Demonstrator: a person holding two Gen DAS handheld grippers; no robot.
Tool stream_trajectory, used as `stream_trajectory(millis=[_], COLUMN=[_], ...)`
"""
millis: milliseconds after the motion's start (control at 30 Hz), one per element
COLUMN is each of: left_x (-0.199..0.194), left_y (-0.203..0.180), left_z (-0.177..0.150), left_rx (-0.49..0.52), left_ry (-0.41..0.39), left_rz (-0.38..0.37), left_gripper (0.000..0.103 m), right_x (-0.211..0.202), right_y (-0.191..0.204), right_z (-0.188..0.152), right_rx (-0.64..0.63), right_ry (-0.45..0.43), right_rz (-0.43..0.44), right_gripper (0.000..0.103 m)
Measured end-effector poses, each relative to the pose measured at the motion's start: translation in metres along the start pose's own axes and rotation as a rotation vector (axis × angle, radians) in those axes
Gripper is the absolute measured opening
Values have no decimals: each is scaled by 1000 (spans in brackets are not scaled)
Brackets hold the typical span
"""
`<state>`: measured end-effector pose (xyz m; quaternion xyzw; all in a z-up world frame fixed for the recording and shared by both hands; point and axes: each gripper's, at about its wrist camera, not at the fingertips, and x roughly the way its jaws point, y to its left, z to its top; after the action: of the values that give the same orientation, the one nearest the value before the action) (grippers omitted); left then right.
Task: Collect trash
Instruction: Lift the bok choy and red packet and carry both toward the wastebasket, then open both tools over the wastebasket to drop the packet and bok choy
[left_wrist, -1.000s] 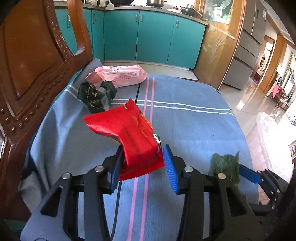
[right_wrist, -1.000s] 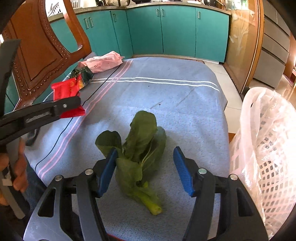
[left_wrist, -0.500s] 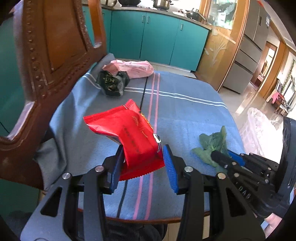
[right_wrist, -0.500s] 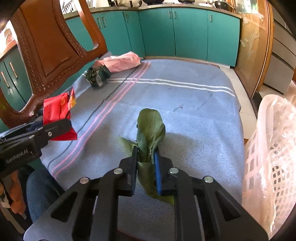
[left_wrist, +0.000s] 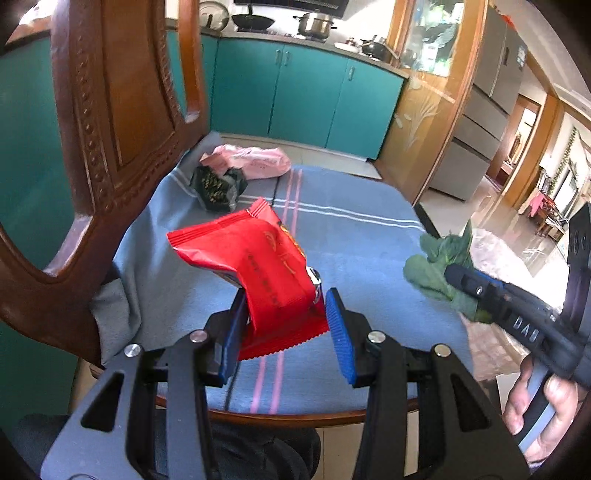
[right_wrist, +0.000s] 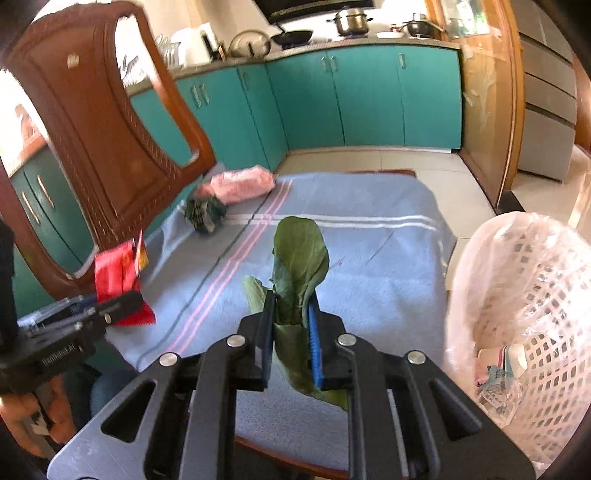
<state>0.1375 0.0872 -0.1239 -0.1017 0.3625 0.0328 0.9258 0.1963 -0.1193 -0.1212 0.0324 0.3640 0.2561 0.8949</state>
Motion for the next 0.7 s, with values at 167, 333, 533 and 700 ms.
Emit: stream_trajectory(millis=[167,333,533,700], left_x=[-8,-11,-2,9], left_y=[-25,-70,-143,-198], left_z=[4,8,7,8], left_rx=[39,114,227,307], left_ry=[-17,-23,3,18], left_rz=[-40,-106,-235,-311], left_gripper=[44,44,44,44], right_x=[-30,-67,-107,-134], right_y=[-12,-32,-80,-119], right_z=[7,9,2,-10], right_rx=[9,-18,27,91], right_ry=[-61,-129,-174,-189], right_rz=[-38,-175,-348,-412], right_gripper=[17,17,17,17])
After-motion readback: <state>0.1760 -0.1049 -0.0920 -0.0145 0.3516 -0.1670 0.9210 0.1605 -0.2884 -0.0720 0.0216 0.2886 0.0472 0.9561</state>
